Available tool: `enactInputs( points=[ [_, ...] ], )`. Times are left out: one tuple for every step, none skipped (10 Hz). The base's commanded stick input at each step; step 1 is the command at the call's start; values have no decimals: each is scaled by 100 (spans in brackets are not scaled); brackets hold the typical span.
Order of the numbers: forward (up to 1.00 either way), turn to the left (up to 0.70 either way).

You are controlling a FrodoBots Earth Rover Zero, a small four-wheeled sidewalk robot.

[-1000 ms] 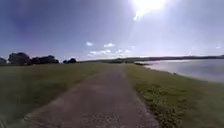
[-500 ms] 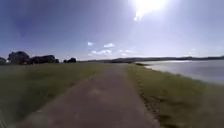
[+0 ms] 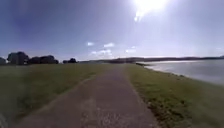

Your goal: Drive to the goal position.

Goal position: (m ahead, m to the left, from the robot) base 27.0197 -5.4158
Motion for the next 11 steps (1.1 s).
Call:
enactInputs(
  points=[
    [85,0],
    [85,0],
    [85,0],
    [85,0],
    [85,0],
    [85,0],
    [85,0],
    [85,0],
    [85,0],
    [85,0],
    [85,0]
  ],
)
